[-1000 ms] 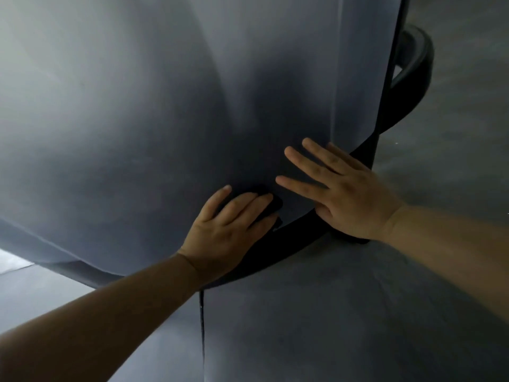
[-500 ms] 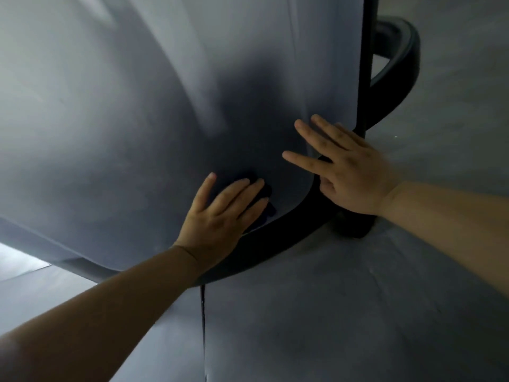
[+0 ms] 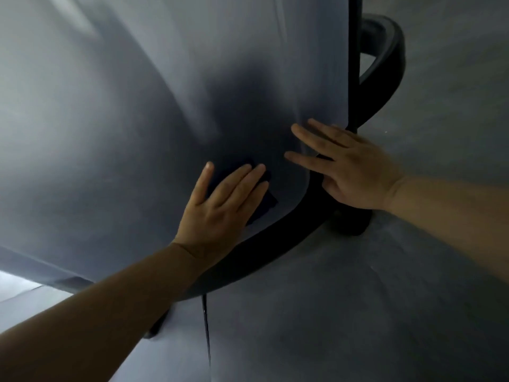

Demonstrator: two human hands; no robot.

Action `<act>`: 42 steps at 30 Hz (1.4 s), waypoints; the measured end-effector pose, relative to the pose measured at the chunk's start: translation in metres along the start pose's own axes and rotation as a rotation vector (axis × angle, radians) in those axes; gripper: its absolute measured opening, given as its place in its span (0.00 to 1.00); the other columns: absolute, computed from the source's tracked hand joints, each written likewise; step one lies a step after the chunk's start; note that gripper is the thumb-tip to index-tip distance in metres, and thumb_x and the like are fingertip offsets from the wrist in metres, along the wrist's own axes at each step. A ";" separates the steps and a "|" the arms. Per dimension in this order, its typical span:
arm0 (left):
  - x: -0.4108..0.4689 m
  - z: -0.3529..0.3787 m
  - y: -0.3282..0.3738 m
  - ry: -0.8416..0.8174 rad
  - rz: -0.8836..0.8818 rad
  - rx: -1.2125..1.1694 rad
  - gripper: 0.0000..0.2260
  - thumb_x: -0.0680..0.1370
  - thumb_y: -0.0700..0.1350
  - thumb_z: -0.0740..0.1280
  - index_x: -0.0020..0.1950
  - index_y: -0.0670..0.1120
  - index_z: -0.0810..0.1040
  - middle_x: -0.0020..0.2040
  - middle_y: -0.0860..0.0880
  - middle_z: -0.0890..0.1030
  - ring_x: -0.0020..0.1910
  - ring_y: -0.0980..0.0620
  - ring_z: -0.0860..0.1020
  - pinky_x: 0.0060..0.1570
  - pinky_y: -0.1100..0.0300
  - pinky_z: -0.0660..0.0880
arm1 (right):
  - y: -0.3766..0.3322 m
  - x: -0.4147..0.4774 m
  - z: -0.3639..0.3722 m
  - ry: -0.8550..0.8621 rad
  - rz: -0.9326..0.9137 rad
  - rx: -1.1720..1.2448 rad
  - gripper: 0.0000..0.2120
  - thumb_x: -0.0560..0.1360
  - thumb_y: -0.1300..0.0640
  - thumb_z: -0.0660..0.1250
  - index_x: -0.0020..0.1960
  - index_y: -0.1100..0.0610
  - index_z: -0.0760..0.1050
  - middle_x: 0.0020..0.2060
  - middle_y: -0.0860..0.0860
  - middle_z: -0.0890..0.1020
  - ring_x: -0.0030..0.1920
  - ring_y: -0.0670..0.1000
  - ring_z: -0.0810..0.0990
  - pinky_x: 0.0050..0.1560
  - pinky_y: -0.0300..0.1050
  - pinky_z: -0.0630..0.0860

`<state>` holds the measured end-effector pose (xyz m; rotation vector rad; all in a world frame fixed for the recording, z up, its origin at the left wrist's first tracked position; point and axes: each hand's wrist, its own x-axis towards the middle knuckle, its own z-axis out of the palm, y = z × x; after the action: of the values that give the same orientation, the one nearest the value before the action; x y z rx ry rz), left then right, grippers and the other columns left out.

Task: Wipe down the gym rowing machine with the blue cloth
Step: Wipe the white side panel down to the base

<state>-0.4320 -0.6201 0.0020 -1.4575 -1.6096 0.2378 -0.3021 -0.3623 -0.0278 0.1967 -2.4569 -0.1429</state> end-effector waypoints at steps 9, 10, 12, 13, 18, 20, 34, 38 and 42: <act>-0.019 0.022 0.044 -0.282 0.305 0.018 0.22 0.77 0.43 0.58 0.71 0.45 0.74 0.73 0.46 0.71 0.73 0.47 0.62 0.76 0.43 0.40 | 0.014 -0.016 0.012 0.048 0.012 0.021 0.35 0.72 0.64 0.63 0.77 0.51 0.62 0.78 0.58 0.58 0.77 0.60 0.59 0.73 0.58 0.65; -0.010 0.018 0.037 -0.228 0.257 0.003 0.21 0.79 0.41 0.54 0.72 0.45 0.73 0.73 0.46 0.71 0.73 0.47 0.63 0.75 0.42 0.42 | 0.018 -0.021 0.013 0.044 0.021 0.017 0.34 0.71 0.64 0.63 0.77 0.52 0.63 0.78 0.59 0.59 0.77 0.60 0.60 0.73 0.57 0.64; 0.012 0.011 0.021 -0.131 0.145 -0.030 0.20 0.83 0.39 0.49 0.73 0.44 0.71 0.74 0.45 0.70 0.74 0.46 0.66 0.75 0.41 0.46 | 0.024 -0.030 0.015 0.034 0.051 0.016 0.33 0.71 0.64 0.64 0.76 0.53 0.65 0.77 0.59 0.60 0.76 0.61 0.61 0.73 0.56 0.64; 0.023 0.009 0.017 -0.099 0.112 -0.036 0.20 0.84 0.39 0.50 0.73 0.44 0.70 0.75 0.44 0.69 0.74 0.46 0.66 0.75 0.40 0.46 | 0.026 -0.033 0.016 0.031 0.071 0.019 0.33 0.71 0.64 0.64 0.76 0.53 0.66 0.77 0.59 0.60 0.76 0.61 0.62 0.72 0.55 0.64; 0.030 0.018 0.038 -0.223 0.181 0.020 0.22 0.81 0.42 0.51 0.74 0.44 0.70 0.76 0.42 0.66 0.75 0.46 0.63 0.75 0.42 0.41 | 0.031 -0.035 0.021 0.002 0.099 0.039 0.35 0.69 0.65 0.66 0.76 0.53 0.65 0.77 0.59 0.61 0.75 0.63 0.64 0.69 0.60 0.69; 0.022 0.026 0.050 -0.306 0.238 0.009 0.24 0.79 0.44 0.49 0.73 0.45 0.71 0.76 0.43 0.67 0.76 0.46 0.61 0.76 0.43 0.39 | 0.031 -0.036 0.021 -0.001 0.088 0.033 0.35 0.70 0.64 0.65 0.76 0.52 0.64 0.77 0.58 0.60 0.75 0.62 0.64 0.70 0.59 0.67; 0.071 0.032 0.046 -0.150 0.221 -0.055 0.16 0.79 0.42 0.58 0.60 0.45 0.82 0.59 0.45 0.81 0.60 0.45 0.78 0.70 0.47 0.59 | 0.045 -0.053 0.035 -0.129 0.156 -0.021 0.42 0.65 0.63 0.71 0.77 0.49 0.63 0.79 0.54 0.57 0.76 0.61 0.61 0.69 0.60 0.69; 0.062 0.046 0.076 -0.433 0.439 -0.065 0.21 0.68 0.48 0.74 0.60 0.47 0.83 0.60 0.47 0.82 0.61 0.47 0.78 0.71 0.48 0.57 | 0.051 -0.057 0.029 -0.083 0.176 0.010 0.41 0.66 0.64 0.70 0.77 0.50 0.62 0.78 0.56 0.58 0.75 0.62 0.63 0.67 0.60 0.71; 0.083 0.031 0.057 -0.408 0.394 -0.039 0.25 0.74 0.48 0.68 0.71 0.48 0.73 0.71 0.46 0.73 0.72 0.46 0.69 0.73 0.44 0.40 | 0.051 -0.054 0.031 -0.149 0.210 0.020 0.43 0.66 0.62 0.70 0.78 0.48 0.60 0.79 0.55 0.56 0.76 0.61 0.61 0.70 0.59 0.69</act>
<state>-0.4046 -0.5198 -0.0127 -1.8371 -1.6275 0.7744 -0.2850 -0.3015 -0.0771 -0.0665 -2.6093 -0.0427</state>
